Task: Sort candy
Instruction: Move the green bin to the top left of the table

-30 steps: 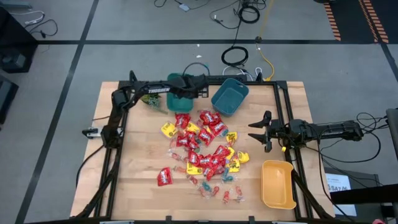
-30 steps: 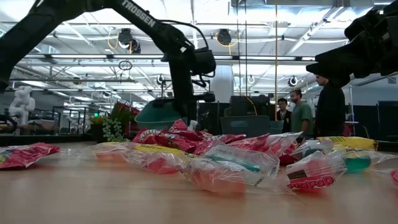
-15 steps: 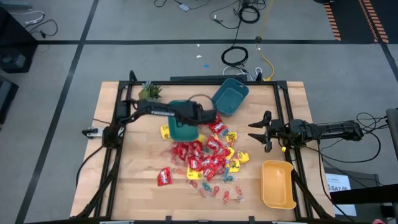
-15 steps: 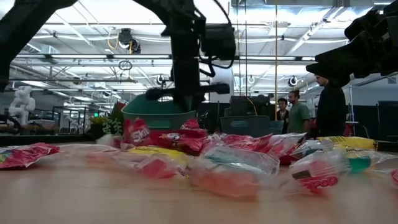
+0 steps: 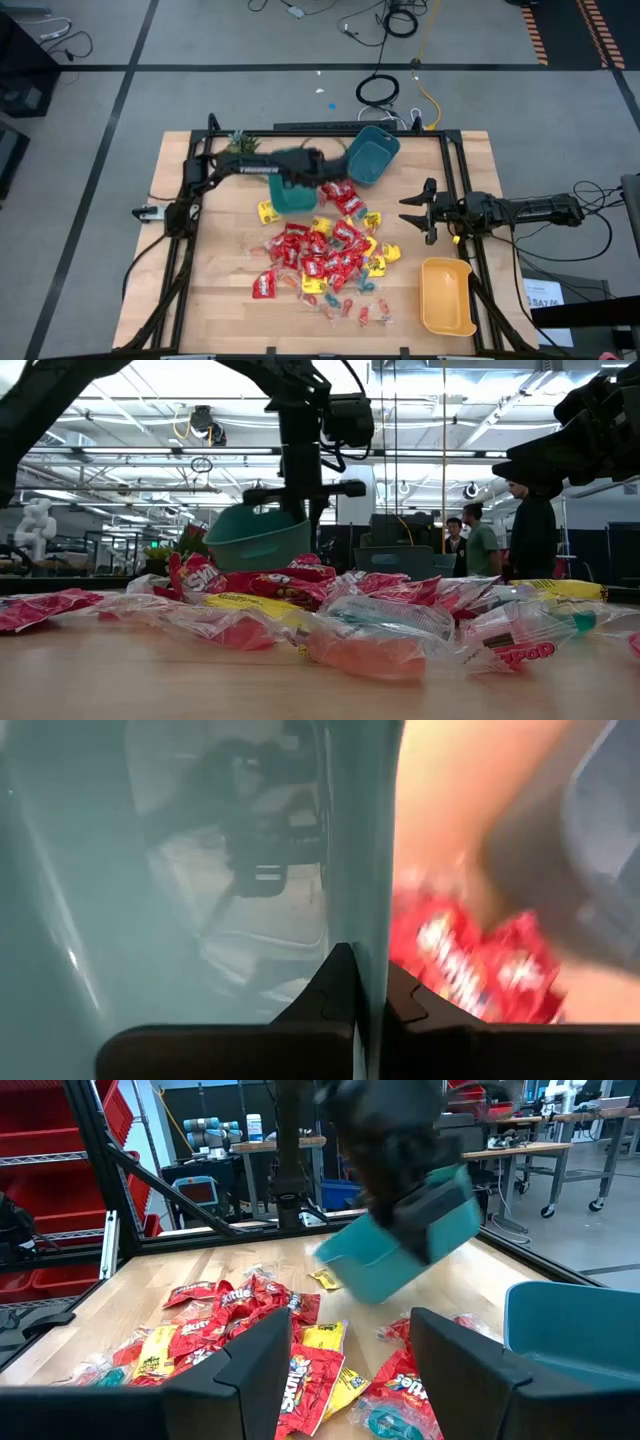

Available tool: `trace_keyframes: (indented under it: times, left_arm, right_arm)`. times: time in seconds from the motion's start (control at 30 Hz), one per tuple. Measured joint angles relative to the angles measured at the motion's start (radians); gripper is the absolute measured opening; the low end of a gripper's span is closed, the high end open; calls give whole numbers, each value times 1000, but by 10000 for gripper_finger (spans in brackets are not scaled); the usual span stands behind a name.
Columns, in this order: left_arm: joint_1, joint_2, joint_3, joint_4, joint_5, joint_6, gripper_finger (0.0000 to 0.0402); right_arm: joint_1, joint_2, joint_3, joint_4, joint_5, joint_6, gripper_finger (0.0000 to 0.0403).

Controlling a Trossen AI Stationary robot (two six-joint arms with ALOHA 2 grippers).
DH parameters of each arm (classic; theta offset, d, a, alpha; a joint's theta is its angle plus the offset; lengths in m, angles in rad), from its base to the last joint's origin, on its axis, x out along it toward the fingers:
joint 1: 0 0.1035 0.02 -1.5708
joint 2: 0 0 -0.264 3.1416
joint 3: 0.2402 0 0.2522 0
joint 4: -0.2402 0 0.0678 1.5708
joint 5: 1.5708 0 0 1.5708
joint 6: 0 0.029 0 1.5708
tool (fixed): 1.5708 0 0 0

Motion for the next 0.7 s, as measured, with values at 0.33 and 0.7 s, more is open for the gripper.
trace_keyframes:
  times: [0.33, 0.7]
  left_arm:
    - [217, 0, 69, -63, 146, 273, 5]
    - [307, 26, 71, -120, 257, 342, 5]
  right_arm:
    - [0, 0, 0, 0, 0, 0, 196]
    - [0, 0, 0, 0, 0, 0, 196]
